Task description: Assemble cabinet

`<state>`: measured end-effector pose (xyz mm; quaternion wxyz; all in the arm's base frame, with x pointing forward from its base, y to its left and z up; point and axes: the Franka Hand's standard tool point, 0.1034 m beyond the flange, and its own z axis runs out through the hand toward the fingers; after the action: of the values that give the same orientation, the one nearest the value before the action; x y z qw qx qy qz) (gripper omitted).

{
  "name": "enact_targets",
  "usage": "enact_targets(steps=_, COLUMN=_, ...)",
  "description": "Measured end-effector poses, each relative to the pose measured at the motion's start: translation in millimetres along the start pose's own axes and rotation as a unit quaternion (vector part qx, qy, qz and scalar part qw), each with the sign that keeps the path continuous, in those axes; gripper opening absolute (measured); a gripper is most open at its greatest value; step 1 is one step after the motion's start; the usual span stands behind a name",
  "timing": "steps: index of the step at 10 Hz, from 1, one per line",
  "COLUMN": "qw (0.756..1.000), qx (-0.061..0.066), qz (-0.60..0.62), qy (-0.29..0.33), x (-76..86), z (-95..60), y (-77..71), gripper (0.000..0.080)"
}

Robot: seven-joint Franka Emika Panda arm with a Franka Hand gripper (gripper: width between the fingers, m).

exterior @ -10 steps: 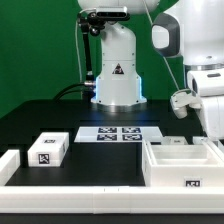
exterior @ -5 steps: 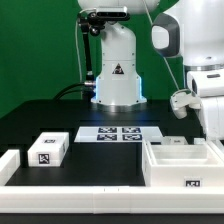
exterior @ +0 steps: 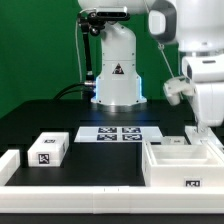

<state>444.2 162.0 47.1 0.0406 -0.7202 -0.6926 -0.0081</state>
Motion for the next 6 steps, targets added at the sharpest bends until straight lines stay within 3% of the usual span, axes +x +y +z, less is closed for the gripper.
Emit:
enact_targets(steps=3, qw=1.000, qx=-0.009, qz=-0.008, qy=-0.022, x=-26.4, z=-35.5, y=2.3, gripper=0.0061)
enact_targets(steps=6, qw=1.000, qx=-0.005, qz=-0.003, qy=-0.022, x=-29.2, z=-32.3, y=0.8, gripper=0.0061)
